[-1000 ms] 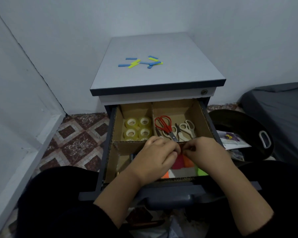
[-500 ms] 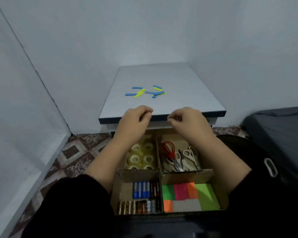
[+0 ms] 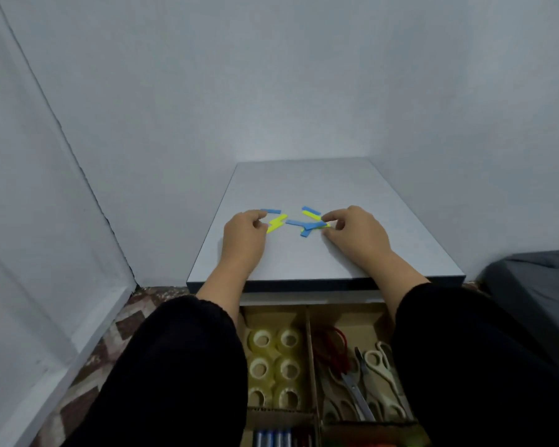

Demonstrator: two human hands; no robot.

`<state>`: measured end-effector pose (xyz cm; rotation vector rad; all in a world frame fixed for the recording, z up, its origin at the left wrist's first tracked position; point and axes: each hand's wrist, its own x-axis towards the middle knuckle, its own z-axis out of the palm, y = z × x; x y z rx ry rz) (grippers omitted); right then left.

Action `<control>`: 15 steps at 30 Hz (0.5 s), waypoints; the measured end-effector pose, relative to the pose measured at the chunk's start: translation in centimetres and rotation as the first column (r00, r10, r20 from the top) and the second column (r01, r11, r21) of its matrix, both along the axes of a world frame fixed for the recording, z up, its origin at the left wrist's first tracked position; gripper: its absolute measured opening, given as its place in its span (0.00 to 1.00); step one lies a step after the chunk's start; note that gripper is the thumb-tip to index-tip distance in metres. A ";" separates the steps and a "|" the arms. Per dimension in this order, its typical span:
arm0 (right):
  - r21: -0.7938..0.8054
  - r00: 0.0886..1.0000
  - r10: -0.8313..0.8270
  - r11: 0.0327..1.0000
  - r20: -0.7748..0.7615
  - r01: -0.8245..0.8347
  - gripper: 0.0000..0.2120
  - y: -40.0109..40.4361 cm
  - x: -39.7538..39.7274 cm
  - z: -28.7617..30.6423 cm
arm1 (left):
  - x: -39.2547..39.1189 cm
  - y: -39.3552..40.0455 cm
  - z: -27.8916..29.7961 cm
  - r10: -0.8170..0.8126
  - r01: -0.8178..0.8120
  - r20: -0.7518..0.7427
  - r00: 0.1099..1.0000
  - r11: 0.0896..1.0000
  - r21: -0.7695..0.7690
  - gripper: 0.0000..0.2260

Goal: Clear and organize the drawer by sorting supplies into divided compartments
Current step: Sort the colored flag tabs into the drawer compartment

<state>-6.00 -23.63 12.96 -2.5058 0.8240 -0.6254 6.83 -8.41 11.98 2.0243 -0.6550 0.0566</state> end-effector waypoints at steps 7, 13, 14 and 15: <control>-0.100 0.998 0.064 0.993 -0.022 -0.066 0.10 -1.4 2.6 -0.2 | 2.8 -2.7 0.4 0.158 -0.194 0.181 0.971 0.959 0.207 0.12; -0.006 0.992 0.059 0.998 0.111 -0.058 0.07 -1.8 2.5 -0.4 | 3.2 -2.4 0.3 0.154 -0.147 -0.018 0.988 0.970 0.195 0.13; 0.016 0.989 0.055 0.998 0.138 -0.058 0.06 -1.7 2.4 -0.3 | 3.4 -2.3 0.1 0.141 -0.132 -0.041 0.989 0.977 0.169 0.11; 0.041 0.986 0.060 0.997 0.158 -0.067 0.05 -1.7 2.3 -0.2 | 3.5 -2.1 -0.1 0.131 -0.124 -0.039 0.991 0.980 0.156 0.09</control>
